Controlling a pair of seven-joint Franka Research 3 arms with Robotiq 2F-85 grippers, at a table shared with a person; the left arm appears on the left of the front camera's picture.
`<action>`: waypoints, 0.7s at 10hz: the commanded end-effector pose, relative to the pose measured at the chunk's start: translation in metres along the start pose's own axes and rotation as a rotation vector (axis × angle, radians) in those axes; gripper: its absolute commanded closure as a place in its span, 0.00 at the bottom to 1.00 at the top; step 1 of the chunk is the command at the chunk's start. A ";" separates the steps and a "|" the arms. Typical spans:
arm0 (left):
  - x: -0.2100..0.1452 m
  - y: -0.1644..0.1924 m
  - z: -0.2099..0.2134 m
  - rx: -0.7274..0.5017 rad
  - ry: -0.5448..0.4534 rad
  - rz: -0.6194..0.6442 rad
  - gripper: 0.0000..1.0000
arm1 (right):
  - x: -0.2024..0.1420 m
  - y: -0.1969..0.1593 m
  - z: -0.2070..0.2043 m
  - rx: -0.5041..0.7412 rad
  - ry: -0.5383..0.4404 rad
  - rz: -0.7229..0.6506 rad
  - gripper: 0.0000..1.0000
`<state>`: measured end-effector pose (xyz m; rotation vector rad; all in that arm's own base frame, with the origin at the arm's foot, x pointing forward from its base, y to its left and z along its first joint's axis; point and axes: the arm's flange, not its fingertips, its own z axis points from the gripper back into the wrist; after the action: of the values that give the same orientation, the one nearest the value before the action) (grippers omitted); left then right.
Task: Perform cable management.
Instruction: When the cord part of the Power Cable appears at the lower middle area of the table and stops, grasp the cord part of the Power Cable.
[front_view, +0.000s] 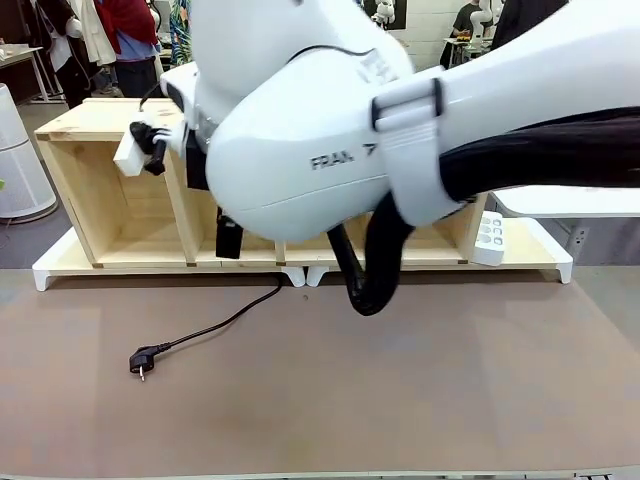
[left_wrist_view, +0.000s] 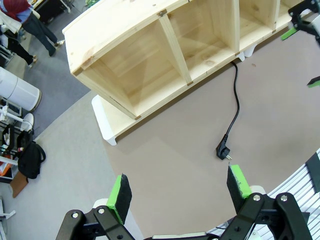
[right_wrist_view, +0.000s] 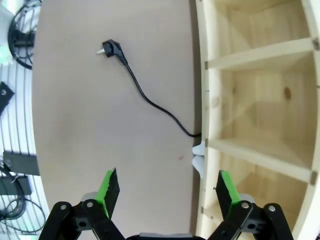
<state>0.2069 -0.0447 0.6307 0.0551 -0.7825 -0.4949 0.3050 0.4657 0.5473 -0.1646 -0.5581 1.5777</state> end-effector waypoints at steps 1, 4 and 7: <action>-0.001 0.000 0.001 -0.001 -0.003 0.007 0.00 | 0.028 -0.002 -0.016 0.009 0.043 0.003 0.00; -0.001 0.000 0.001 -0.001 -0.003 0.007 0.00 | 0.045 0.013 -0.048 0.110 0.056 0.033 0.00; -0.001 0.000 0.001 -0.001 -0.003 0.007 0.00 | 0.055 0.028 -0.066 0.190 0.057 0.078 0.00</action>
<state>0.2069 -0.0448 0.6307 0.0555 -0.7826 -0.4949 0.3013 0.5300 0.4843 -0.0938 -0.3830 1.6676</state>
